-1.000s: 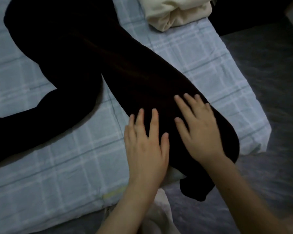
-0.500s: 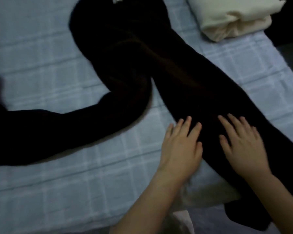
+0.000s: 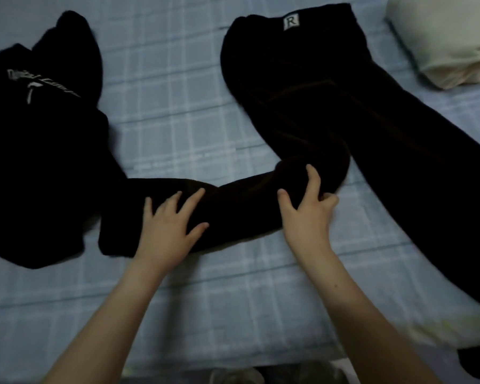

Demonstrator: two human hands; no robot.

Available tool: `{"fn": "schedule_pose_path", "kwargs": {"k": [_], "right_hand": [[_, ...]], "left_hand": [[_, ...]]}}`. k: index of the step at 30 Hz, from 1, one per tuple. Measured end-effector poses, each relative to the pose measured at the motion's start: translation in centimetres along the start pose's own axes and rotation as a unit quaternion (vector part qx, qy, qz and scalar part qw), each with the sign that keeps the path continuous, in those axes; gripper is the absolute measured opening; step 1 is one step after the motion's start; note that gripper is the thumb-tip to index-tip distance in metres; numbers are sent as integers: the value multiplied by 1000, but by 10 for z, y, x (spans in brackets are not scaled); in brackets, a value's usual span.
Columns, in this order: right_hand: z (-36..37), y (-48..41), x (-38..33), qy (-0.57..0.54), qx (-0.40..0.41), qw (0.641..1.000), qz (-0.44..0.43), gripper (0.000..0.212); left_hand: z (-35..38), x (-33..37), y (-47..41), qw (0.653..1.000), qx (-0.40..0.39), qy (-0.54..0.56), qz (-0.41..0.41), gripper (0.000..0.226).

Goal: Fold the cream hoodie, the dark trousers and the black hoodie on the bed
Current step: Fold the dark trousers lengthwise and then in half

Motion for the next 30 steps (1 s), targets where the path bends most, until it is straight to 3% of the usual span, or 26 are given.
{"fn": "schedule_pose_path", "kwargs": {"k": [5, 8, 11, 15, 19, 24, 27, 30], "right_hand": [[8, 0, 2, 18, 56, 998, -16, 71], [-2, 2, 6, -12, 70, 997, -34, 66], [-15, 8, 13, -8, 93, 995, -43, 60], [-11, 10, 21, 11, 67, 997, -33, 62], [-9, 4, 22, -32, 102, 994, -30, 65], [-17, 15, 17, -104, 81, 989, -74, 66], [-18, 35, 22, -121, 21, 987, -102, 67], [-8, 47, 40, -97, -39, 992, -65, 70]], "left_hand": [[-4, -1, -6, 997, 57, 9, 41, 52], [-16, 6, -2, 998, 12, -50, 36, 41], [-15, 16, 9, 994, -57, -57, 74, 52], [-31, 33, -18, 992, 24, -4, 123, 62], [-13, 54, -54, 962, -99, 180, 178, 54], [-6, 30, -23, 908, -151, 346, 182, 15], [7, 8, 35, 892, -180, 378, 169, 28], [31, 12, 84, 815, -380, 408, 157, 46]]}}
Point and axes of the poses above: each hand's wrist, its own y-axis away from the middle knuckle, its own z-axis out of the palm, x = y × z, the point moved 4 cm from there along -y, towards the middle knuckle, and after that the axes turned 15 degrees about -x, right-handed, at the moved point
